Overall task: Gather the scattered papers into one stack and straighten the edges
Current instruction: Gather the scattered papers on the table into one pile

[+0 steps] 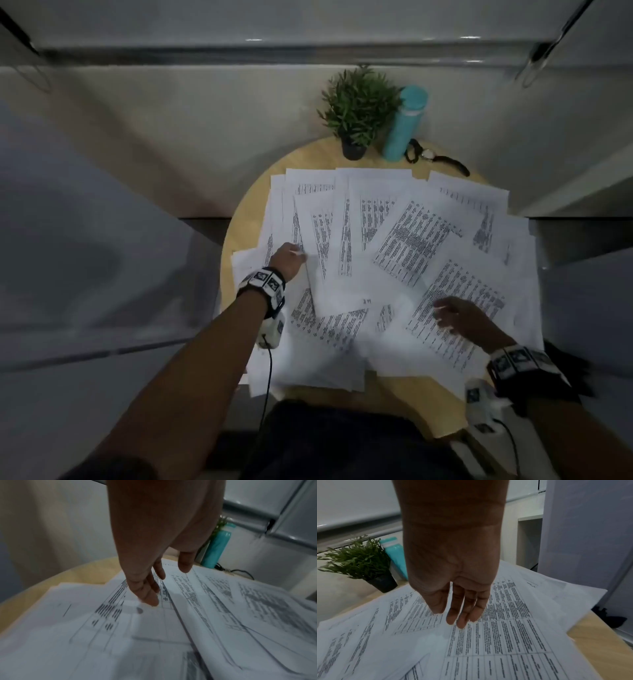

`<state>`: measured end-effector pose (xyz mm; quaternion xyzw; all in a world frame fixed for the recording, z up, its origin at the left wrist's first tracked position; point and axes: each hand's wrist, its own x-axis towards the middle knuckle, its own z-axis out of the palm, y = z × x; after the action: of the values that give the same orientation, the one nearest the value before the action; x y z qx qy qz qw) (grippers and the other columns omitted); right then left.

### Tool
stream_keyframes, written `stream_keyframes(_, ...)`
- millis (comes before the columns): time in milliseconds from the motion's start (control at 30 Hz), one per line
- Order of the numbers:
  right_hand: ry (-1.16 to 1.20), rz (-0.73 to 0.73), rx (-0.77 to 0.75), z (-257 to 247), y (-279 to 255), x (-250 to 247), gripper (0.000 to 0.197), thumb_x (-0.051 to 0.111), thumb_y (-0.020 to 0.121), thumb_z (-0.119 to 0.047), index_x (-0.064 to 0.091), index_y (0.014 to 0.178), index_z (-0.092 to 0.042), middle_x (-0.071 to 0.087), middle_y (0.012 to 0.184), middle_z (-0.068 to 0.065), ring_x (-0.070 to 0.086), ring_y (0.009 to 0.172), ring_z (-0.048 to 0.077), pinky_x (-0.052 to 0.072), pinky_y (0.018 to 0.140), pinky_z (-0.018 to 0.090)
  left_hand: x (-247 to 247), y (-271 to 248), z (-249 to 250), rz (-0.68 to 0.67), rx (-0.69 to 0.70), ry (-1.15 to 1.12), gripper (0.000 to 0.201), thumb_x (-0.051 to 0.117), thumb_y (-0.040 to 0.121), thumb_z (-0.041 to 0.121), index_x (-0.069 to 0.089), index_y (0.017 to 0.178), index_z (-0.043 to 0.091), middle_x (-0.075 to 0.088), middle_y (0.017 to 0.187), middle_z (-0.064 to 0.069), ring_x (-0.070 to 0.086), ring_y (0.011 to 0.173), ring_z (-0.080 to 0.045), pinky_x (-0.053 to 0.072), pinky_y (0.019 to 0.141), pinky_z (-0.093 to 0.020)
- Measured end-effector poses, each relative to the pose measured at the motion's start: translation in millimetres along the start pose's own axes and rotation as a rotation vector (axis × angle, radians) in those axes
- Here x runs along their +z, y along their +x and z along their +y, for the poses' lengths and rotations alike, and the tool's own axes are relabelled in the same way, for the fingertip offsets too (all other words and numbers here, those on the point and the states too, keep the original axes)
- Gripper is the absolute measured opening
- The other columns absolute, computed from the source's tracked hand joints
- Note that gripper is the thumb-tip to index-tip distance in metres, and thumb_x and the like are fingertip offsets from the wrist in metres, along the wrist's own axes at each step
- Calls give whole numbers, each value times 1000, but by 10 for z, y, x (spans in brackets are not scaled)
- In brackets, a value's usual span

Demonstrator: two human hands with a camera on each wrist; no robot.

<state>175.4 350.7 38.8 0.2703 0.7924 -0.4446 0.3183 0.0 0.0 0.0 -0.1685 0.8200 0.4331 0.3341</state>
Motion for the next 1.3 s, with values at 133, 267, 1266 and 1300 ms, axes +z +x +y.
stream_keyframes(133, -79, 107, 23, -87, 193, -93, 13, 59, 93, -17, 62, 104, -21, 69, 95, 8, 66, 89, 25, 50, 81, 35, -81, 342, 177, 35, -92, -27, 37, 63, 88, 27, 55, 120, 10, 63, 120, -18, 61, 113, -35, 51, 94, -43)
stream_keyframes(267, 41, 192, 116, 37, 375, -237, 19, 64, 88, -14, 66, 107, -11, 68, 93, 13, 64, 87, 28, 51, 87, 43, -30, 583, 349, -18, -117, -41, 31, 58, 93, 16, 58, 118, -3, 65, 108, -19, 62, 98, -29, 50, 88, -35)
stream_keyframes(1266, 64, 865, 212, 296, 888, -921, 25, 61, 88, -6, 64, 110, 7, 67, 107, 29, 62, 104, 40, 46, 89, 36, 749, 601, 592, -49, 80, 184, 61, 84, 72, 15, 49, 121, 4, 56, 111, -3, 49, 112, -26, 47, 90, -39)
stream_keyframes(1300, 64, 855, 188, 253, 924, -934, 21, 60, 89, -7, 65, 104, 7, 67, 104, 29, 63, 101, 41, 45, 85, 35, 751, 585, 560, -69, 79, 183, 57, 84, 72, 15, 49, 114, 2, 54, 101, -1, 49, 102, -23, 46, 79, -34)
